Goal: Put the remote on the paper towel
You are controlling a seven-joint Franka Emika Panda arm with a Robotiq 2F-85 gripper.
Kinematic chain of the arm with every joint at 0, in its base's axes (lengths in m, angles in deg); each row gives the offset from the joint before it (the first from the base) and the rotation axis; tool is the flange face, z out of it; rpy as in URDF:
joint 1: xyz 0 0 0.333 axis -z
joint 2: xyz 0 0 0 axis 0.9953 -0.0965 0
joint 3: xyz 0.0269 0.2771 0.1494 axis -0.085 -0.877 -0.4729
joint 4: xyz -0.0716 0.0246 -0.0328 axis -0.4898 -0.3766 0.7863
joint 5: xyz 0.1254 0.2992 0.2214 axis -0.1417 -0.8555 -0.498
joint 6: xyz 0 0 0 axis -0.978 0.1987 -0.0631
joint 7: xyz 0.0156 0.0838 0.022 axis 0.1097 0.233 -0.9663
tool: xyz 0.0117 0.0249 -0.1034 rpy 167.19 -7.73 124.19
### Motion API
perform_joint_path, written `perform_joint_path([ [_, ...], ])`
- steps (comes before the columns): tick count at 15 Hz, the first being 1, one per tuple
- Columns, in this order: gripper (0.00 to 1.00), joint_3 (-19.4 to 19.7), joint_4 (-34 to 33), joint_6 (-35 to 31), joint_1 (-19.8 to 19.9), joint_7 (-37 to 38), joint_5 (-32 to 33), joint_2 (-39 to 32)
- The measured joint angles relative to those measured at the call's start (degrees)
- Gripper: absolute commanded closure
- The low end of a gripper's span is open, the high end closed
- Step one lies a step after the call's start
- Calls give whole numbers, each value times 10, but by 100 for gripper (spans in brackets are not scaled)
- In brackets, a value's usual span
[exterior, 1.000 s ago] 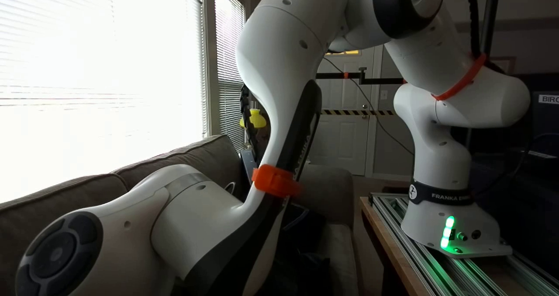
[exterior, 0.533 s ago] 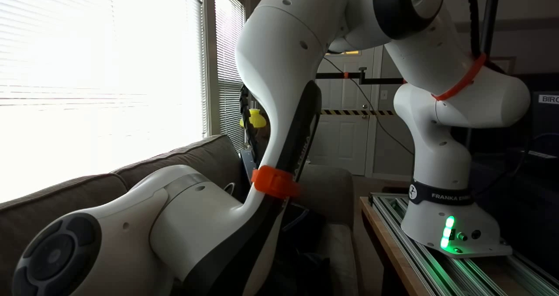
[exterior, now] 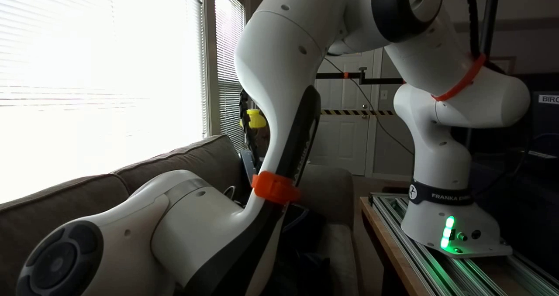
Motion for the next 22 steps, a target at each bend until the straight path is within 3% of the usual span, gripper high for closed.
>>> perform_joint_path([
  [4,73,-6,-1,-1,1,0,0,15],
  [7,73,-18,16,-30,10,0,-4,69],
  [12,73,-22,141,-200,70,7,-6,193],
  [15,73,-36,237,-338,142,9,1,246],
  [18,73,-63,323,-482,241,-10,10,284],
  [22,73,-106,434,-660,399,-132,-2,312],
])
